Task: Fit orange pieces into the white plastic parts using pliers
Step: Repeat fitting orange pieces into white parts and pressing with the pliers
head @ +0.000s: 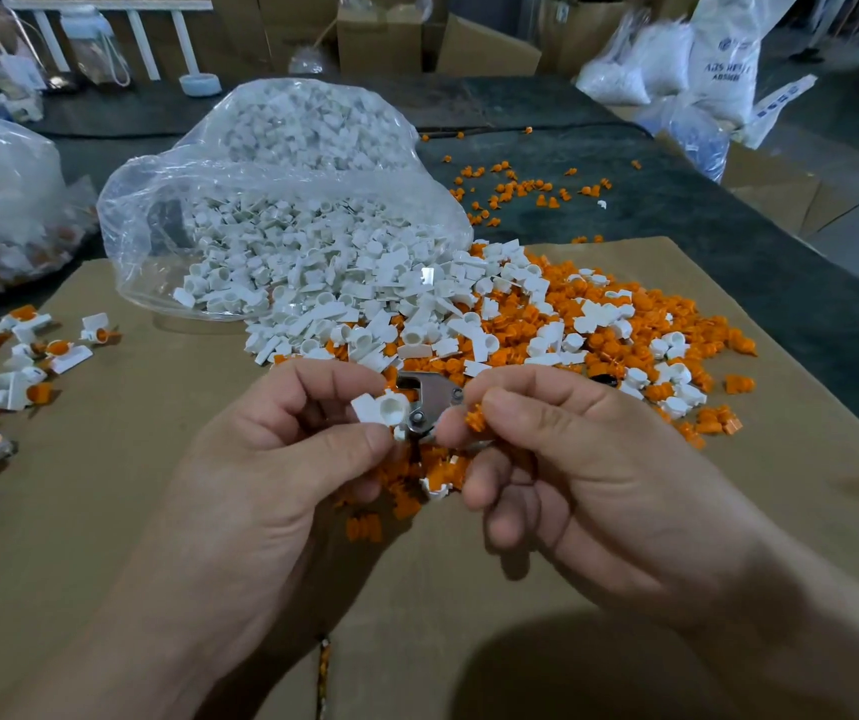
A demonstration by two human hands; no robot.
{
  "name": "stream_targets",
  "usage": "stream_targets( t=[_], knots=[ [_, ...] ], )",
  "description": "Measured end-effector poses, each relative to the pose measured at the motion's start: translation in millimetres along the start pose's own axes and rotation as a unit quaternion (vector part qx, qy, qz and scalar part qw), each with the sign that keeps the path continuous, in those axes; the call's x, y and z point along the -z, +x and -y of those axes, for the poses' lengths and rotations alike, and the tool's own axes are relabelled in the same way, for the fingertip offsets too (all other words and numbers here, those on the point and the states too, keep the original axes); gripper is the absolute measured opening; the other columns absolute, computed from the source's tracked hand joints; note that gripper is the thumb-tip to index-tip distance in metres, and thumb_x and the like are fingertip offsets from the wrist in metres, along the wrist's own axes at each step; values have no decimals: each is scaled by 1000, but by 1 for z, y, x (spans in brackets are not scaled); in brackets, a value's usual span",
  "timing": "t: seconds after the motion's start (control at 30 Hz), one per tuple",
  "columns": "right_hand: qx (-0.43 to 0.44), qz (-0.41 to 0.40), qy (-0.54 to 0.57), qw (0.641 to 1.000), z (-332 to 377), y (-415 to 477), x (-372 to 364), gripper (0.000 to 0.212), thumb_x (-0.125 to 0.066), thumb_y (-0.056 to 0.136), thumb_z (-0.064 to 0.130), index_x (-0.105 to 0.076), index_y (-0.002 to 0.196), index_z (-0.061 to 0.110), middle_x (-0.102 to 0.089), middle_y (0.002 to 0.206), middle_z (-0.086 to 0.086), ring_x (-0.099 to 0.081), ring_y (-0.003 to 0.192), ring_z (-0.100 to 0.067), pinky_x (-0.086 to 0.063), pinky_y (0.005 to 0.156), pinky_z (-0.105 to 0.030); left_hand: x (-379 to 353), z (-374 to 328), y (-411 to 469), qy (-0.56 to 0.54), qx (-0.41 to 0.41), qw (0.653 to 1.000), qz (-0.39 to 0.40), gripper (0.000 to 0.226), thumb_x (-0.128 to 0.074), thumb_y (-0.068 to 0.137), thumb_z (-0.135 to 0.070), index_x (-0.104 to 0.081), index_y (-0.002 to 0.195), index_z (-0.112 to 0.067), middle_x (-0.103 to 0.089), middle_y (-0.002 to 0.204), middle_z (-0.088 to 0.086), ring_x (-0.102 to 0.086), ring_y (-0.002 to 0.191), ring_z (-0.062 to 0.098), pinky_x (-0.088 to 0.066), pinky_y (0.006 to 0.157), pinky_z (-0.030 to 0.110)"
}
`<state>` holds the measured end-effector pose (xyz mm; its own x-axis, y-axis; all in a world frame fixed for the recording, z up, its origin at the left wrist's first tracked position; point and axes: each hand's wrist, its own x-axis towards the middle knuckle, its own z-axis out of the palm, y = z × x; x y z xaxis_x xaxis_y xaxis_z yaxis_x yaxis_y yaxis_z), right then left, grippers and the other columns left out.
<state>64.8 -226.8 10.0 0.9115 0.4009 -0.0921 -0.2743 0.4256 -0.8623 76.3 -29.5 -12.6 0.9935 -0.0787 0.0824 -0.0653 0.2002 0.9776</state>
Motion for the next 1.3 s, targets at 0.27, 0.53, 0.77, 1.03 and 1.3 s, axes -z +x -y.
stream_targets(
  t=[0.27, 0.53, 0.77, 1.03, 1.3],
  knots=[
    [-72, 26, 124, 989, 9, -1, 1, 13, -57, 88, 20, -65, 87, 10, -53, 73, -4, -51, 51, -10, -42, 39, -19, -17, -3, -11, -30, 0, 999, 23, 27, -80, 52, -26, -78, 79, -24, -67, 63, 1, -66, 55, 10, -48, 45, 17],
    [-92, 68, 167, 979, 9, -2, 0, 20, -48, 96, 16, -65, 90, 8, -54, 75, -6, -54, 51, -9, -47, 40, -19, -21, -8, -16, -33, 25, 999, 16, 21, -81, 53, -31, -74, 71, -22, -63, 55, 6, -61, 48, 14, -43, 38, 20],
    [-43, 41, 132, 989, 4, -2, -1, 13, -55, 90, 7, -66, 95, 3, -60, 75, -14, -60, 52, -16, -52, 43, -24, -19, -5, -18, 15, 6, 1000, 15, 24, -77, 59, -36, -72, 76, -20, -63, 56, 6, -60, 47, 13, -42, 39, 20],
    [160, -101, -455, 870, -8, -12, -11, 9, -52, 95, 33, -61, 95, 36, -64, 77, 7, -67, 63, -10, -58, 54, -33, -11, 10, -14, 102, -21, 994, -13, 26, -76, 64, -43, -73, 85, -28, -64, 59, -4, -58, 49, 10, -46, 45, 26],
    [223, -65, -689, 686, 2, -14, -18, 8, -49, 95, 34, -56, 96, 30, -52, 86, 16, -52, 75, -5, -44, 60, -21, -9, 12, -17, 148, -45, 988, 0, 28, -74, 70, -49, -73, 94, -33, -65, 61, -9, -59, 49, 6, -48, 46, 23]
  ],
)
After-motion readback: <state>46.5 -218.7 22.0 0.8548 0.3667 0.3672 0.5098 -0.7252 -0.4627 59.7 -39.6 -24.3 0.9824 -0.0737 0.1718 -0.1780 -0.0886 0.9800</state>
